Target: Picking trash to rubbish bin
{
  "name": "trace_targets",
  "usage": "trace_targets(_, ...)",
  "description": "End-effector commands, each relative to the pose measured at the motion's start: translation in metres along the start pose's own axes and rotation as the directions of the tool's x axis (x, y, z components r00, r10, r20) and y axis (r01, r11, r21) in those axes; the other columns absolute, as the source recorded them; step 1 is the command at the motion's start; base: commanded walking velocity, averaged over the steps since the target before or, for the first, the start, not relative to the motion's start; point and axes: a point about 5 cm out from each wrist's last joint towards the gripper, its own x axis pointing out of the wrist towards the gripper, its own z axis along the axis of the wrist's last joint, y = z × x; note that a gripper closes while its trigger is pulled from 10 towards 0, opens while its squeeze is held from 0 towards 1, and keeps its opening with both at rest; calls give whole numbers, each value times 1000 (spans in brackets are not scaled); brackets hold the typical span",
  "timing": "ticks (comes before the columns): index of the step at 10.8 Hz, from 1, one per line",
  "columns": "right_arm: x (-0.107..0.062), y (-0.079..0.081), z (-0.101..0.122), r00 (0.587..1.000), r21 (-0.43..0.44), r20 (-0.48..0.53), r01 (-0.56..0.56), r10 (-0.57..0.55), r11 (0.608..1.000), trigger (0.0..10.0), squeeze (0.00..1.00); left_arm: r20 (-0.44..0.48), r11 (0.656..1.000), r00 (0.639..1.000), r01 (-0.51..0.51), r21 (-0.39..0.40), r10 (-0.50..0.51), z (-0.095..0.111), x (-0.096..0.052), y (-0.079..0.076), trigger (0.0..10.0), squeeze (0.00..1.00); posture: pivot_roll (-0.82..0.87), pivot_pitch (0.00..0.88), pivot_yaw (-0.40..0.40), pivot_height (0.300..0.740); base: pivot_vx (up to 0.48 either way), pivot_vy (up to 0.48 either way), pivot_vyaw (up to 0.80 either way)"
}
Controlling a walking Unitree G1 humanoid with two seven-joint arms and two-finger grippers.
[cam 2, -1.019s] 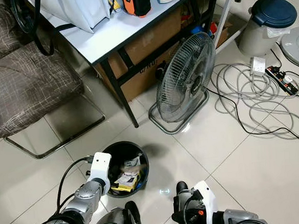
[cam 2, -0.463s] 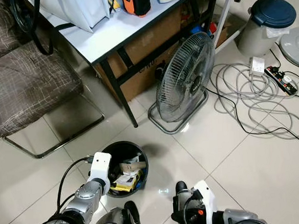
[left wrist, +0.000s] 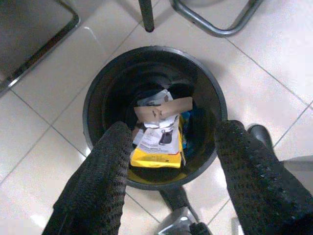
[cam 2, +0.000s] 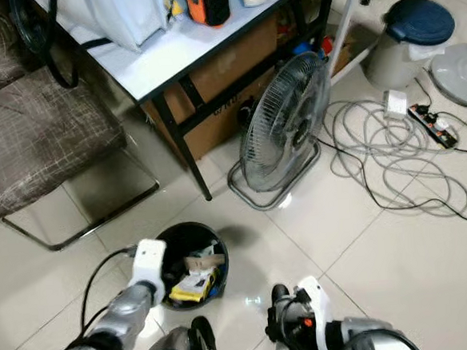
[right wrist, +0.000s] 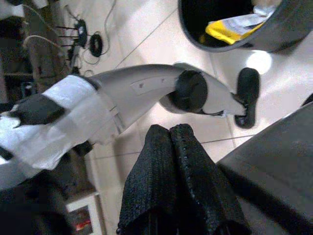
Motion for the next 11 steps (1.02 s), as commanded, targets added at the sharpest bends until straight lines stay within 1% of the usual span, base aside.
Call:
trace_targets(1,1,-17,-9,981,-12,-19,191,-192,981,10000,0,-48,1000,999,6,-18,-7,-17,-5,4,10000,1000,-213,247,76,740,0,0,0)
trace_targets(2,0,-29,4,948,-10,32,316,-316,949,10000,0,-43,1000,999,3,-14,-4,-17,-6,8,10000,1000,-205,230,76,740,0,0,0)
trace_targets(3,0,-36,13,924,-16,61,379,-377,925,10000,0,-40,1000,999,-7,-10,6,-17,-7,13,10000,1000,-200,213,77,740,0,0,0)
trace_targets(4,-1,-42,21,891,-21,85,449,-446,893,10000,0,-40,1000,999,-22,-10,22,-18,-8,18,10000,1000,-196,204,77,740,0,0,0)
trace_targets(5,-1,-42,21,891,-21,85,449,-446,893,10000,0,-40,1000,999,-22,-10,22,-18,-8,18,10000,1000,-196,204,77,740,0,0,0)
trace_targets(6,0,-46,26,859,-32,88,509,-505,860,10000,0,-50,999,998,-48,-4,48,-19,-9,24,10000,1000,-171,165,76,740,0,0,0)
trace_targets(7,2,-51,30,821,-39,84,569,-565,821,10000,0,-56,997,996,-72,-3,72,-20,-10,30,10000,1000,-160,144,76,740,0,0,0)
trace_targets(8,6,-51,35,794,-44,89,606,-601,794,10000,0,-52,995,994,-96,-7,95,-19,-11,35,10000,1000,-147,119,79,740,0,0,0)
trace_targets(11,12,-48,47,787,-44,122,613,-605,789,10000,0,-45,992,991,-124,-10,123,-18,-12,43,10000,1000,-141,90,86,740,0,0,0)
